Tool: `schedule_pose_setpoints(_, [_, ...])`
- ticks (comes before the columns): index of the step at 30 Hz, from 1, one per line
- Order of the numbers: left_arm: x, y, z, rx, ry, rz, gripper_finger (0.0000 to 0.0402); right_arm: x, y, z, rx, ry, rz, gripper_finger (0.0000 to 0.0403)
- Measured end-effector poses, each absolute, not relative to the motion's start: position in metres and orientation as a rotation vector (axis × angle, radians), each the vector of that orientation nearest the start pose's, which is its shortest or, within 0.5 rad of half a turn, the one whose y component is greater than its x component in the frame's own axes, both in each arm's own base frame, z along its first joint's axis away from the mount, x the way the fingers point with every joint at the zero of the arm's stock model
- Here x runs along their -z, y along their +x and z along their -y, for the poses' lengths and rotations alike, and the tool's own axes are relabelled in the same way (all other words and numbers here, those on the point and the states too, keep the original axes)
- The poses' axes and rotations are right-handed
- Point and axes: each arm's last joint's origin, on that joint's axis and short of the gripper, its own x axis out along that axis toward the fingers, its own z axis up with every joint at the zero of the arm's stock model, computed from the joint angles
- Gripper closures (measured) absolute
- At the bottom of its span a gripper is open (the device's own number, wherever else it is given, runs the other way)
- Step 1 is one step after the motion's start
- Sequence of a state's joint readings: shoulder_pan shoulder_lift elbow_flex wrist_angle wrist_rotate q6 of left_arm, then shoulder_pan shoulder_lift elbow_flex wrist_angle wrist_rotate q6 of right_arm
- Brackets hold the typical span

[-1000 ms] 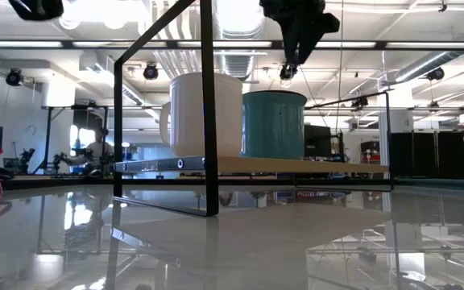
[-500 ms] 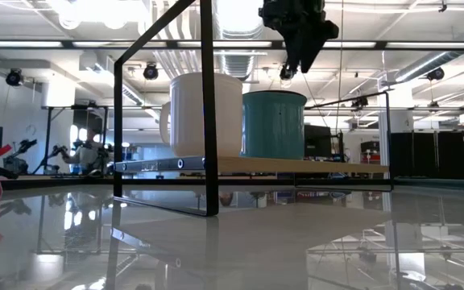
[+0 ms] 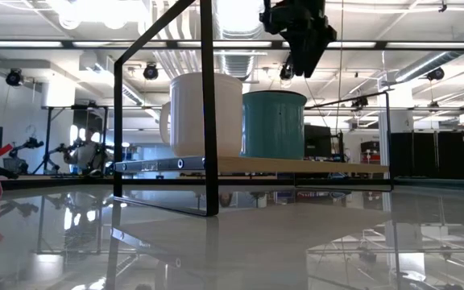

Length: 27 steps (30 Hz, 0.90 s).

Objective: Stack small to large cups/mugs on shelf
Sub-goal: Put the green cup on the shelf

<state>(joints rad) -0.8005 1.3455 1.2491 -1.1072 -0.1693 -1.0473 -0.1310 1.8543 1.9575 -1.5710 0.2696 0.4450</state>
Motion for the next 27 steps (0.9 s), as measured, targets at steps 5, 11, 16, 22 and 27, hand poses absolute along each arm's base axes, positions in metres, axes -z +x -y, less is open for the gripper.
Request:
schedule_pose_setpoints(5, [-0.293,0.18,0.177,-0.15,-0.367,-1.22,0.0331,-0.351,0.334,0.053,0.585,0.184,-1.379,0.0215])
schedule_pose_setpoints(11, [-0.283,0.187,0.183,-0.172,-0.351,-1.249,0.0331,-0.364,0.324,0.054,0.608,0.144,-1.333,0.0215])
schedule_pose_setpoints(16, [-0.274,0.191,0.184,-0.205,-0.33,-1.271,0.0331,-0.377,0.313,0.053,0.608,0.152,-1.289,0.0215])
schedule_pose_setpoints(22, [-0.256,0.192,0.183,-0.222,-0.316,-1.33,0.0331,-0.393,0.296,0.051,0.631,0.155,-1.228,0.0215])
schedule_pose_setpoints(27, [-0.241,0.195,0.176,-0.212,-0.291,-1.347,0.0355,-0.407,0.279,0.049,0.653,0.197,-1.168,0.0215])
